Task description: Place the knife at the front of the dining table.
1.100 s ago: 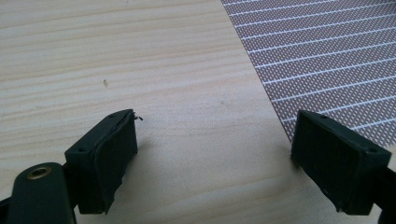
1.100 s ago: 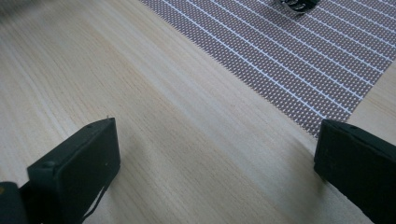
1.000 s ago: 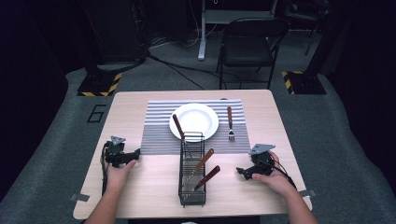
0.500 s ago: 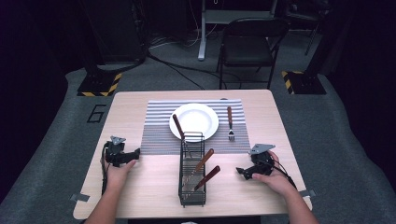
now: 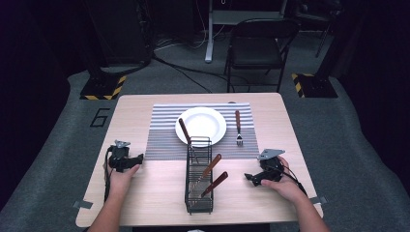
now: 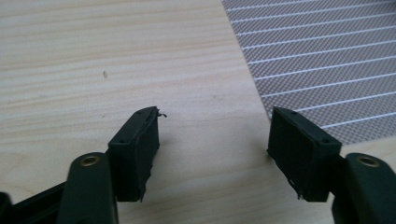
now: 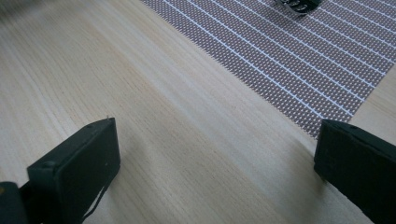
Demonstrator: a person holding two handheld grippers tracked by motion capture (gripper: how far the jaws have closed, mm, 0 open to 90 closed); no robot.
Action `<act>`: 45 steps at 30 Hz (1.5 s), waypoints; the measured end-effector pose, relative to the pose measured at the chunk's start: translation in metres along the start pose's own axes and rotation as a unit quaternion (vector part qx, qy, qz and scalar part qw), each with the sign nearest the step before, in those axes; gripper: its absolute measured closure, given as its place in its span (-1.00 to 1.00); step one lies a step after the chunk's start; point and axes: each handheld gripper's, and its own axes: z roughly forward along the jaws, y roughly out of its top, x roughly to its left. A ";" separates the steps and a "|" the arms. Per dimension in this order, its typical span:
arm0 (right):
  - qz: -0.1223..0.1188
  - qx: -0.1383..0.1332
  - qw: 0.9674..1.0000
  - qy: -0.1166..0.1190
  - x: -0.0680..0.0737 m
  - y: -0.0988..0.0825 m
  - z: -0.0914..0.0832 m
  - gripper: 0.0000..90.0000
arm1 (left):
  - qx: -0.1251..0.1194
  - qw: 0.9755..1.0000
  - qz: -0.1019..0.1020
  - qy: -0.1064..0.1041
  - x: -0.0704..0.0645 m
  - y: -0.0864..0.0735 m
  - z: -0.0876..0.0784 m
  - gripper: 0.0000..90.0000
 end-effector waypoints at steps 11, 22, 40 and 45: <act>0.000 0.000 1.000 0.000 0.000 0.000 0.000 -1.00 | -0.044 0.998 0.009 -0.050 -0.023 0.013 -0.030 0.00; 0.000 0.000 1.000 -0.001 0.000 0.000 0.000 -1.00 | -0.047 0.995 0.033 -0.083 -0.049 0.028 -0.050 -0.01; 0.001 0.001 1.000 -0.001 0.000 0.000 0.000 -1.00 | -0.047 0.990 0.052 -0.125 -0.075 0.039 -0.060 -0.09; 0.001 0.001 1.000 -0.001 0.000 0.000 0.000 -1.00 | -0.047 0.988 0.047 -0.136 -0.078 0.042 -0.060 -0.14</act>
